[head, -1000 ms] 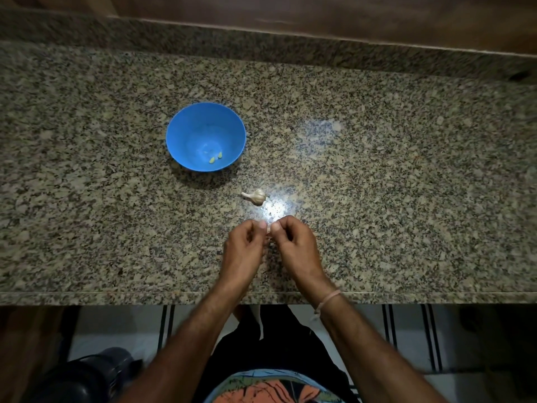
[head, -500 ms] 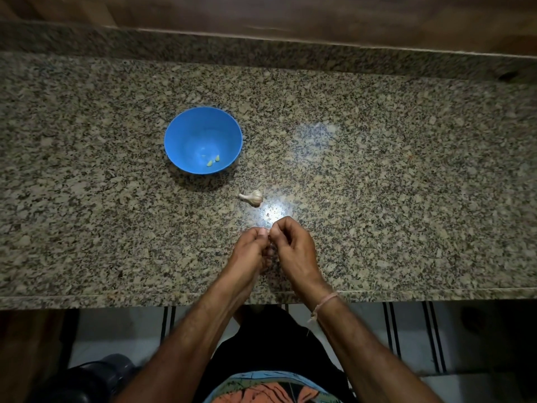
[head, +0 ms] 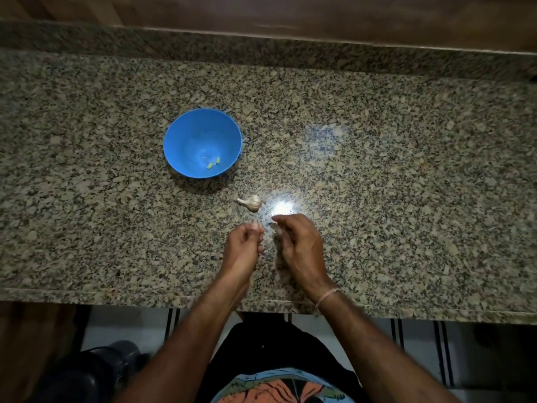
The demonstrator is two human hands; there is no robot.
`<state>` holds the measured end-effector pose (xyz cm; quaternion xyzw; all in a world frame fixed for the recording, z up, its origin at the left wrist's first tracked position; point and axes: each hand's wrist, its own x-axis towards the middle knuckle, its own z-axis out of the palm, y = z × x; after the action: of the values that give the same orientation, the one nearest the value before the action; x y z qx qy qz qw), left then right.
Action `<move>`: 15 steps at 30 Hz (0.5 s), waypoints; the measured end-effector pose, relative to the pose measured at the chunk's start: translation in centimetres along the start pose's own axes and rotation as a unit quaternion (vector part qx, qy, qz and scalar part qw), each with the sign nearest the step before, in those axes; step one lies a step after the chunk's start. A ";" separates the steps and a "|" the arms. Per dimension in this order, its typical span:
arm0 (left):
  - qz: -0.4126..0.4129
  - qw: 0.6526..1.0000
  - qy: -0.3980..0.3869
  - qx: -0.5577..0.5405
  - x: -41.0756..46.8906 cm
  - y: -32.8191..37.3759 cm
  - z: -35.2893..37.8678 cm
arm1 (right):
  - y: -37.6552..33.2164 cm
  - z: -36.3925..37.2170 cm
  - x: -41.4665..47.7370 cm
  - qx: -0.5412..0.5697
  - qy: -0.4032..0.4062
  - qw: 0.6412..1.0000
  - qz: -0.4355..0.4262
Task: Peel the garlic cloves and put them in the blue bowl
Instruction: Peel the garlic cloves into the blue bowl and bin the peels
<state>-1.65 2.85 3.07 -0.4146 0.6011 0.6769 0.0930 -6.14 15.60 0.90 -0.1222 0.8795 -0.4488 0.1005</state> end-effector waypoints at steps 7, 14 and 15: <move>0.085 0.981 0.050 0.167 0.2 -0.6 0.2 | -1.3 -0.6 0.8 0.245 -0.088 0.960 0.102; 0.094 0.994 0.025 0.054 0.2 -1.6 0.8 | -1.9 -1.0 1.5 0.455 -0.142 0.825 0.304; 0.098 0.993 0.025 0.062 0.2 -1.6 0.7 | -1.9 -1.1 1.6 0.474 -0.138 0.806 0.325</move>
<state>-1.13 3.82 1.70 -0.3641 0.6818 0.6334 0.0363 -7.74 14.88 2.95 0.1727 0.5222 -0.7296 0.4064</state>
